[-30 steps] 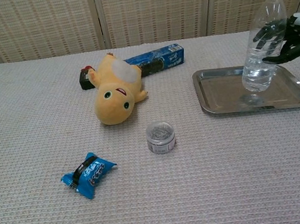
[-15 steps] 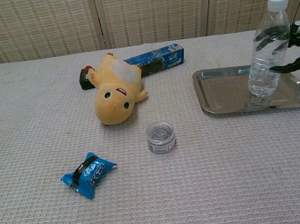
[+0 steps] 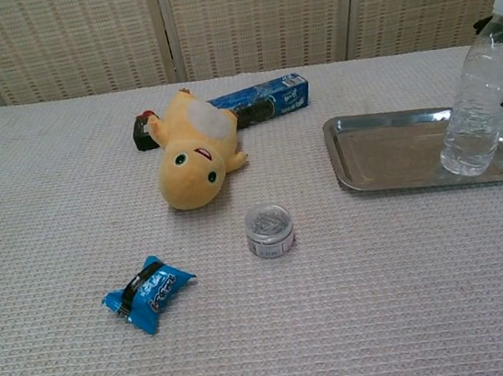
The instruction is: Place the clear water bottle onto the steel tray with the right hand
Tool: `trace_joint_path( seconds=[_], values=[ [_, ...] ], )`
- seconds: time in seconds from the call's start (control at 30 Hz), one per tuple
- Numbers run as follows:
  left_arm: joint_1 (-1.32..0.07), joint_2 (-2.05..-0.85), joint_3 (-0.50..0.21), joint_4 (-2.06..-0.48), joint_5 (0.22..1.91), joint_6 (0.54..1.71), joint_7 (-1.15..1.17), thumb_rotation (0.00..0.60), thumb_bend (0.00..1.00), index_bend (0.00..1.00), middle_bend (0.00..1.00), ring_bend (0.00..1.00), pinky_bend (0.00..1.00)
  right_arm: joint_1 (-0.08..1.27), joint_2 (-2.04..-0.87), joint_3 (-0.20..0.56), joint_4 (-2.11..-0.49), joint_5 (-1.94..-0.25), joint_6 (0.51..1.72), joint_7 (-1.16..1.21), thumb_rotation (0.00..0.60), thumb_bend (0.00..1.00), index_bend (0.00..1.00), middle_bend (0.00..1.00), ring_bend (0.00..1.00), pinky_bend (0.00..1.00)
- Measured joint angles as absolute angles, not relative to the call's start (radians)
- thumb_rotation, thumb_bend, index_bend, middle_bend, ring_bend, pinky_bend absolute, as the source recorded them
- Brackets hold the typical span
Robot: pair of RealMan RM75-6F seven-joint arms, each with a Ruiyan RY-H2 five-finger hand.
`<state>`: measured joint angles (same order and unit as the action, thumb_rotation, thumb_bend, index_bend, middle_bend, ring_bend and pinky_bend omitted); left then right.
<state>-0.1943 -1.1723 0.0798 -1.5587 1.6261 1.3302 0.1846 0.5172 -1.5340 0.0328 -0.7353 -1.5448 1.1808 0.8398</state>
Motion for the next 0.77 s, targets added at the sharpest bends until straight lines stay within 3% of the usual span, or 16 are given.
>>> trace_joint_path(
  seconds=[0.4, 0.6, 0.77],
  values=[
    [-0.197, -1.178, 0.081, -1.557, 1.623, 1.322, 0.196, 0.6, 0.53, 0.3, 0.31, 0.25, 0.33, 0.36, -1.346, 0.008, -1.267, -1.507, 1.321, 0.263, 0.6, 0.04, 0.0, 0.0, 0.0, 0.04],
    [-0.2, -1.18, 0.079, -1.551, 1.615, 1.314, 0.194, 0.6, 0.53, 0.3, 0.31, 0.25, 0.33, 0.242, -1.311, -0.017, -1.382, -1.563, 1.525, 0.035, 0.6, 0.04, 0.0, 0.0, 0.0, 0.04],
    [-0.198, -1.179, 0.081, -1.558, 1.62, 1.321, 0.204, 0.6, 0.53, 0.31, 0.31, 0.25, 0.33, 0.195, -1.308, -0.026, -1.401, -1.605, 1.581, -0.011, 0.6, 0.04, 0.0, 0.0, 0.0, 0.05]
  ],
)
